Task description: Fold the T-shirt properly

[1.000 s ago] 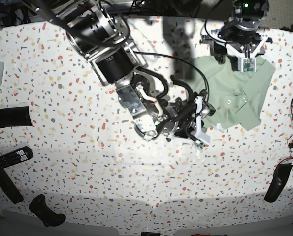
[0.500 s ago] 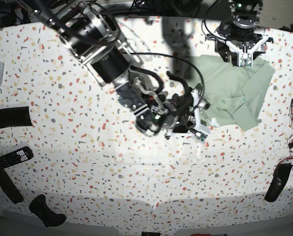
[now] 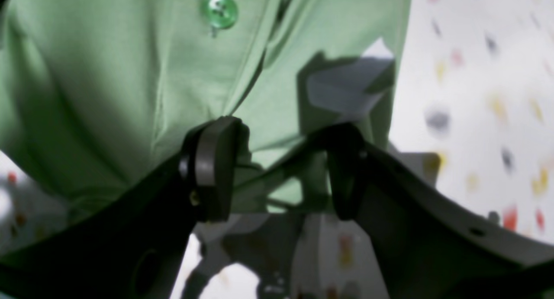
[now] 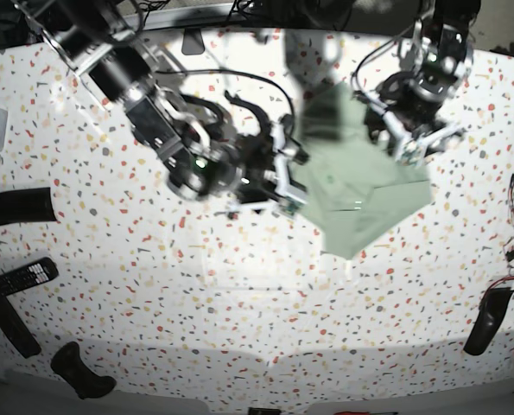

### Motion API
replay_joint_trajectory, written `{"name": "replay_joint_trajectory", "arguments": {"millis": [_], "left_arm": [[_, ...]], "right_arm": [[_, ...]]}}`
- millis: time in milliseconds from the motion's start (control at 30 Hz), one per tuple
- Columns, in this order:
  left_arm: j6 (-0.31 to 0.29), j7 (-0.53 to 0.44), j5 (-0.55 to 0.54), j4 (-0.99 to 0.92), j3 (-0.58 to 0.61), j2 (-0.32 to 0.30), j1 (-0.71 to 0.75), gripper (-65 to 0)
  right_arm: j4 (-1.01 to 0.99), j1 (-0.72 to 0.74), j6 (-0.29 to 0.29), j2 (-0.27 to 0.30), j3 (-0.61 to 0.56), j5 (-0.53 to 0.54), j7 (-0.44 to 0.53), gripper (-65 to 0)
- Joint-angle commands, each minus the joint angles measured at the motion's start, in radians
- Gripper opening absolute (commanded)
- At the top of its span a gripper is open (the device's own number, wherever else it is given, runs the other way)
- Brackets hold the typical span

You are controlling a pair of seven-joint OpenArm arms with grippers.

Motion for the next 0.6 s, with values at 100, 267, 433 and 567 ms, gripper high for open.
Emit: {"name": "replay_joint_trajectory", "arguments": {"millis": [100,267,433,567], "left_arm": [[0.003,-0.020,-0.038,-0.042,-0.003,0.011,-0.076,-29.8],[-0.008,-0.022,-0.038,-0.056,-0.003,0.014,-0.098,-29.8],[-0.027,-0.032,-0.038,-0.056,-0.003,0.022,-0.098,-29.8],[-0.018,-0.055,-0.038,-0.055,-0.008,0.018,-0.101,-29.8]], "right_arm": [[0.114,-0.082,0.007,0.081,0.000,0.058,-0.029,-32.7],[0.227,-0.173,0.007,0.145,-0.001,0.063,-0.028,-32.7],[0.303,-0.203,0.007,0.148,0.000,0.058,-0.015,-32.7],[0.311,-0.199,0.007,0.148,0.054,-0.003,0.084,-32.7]]}}
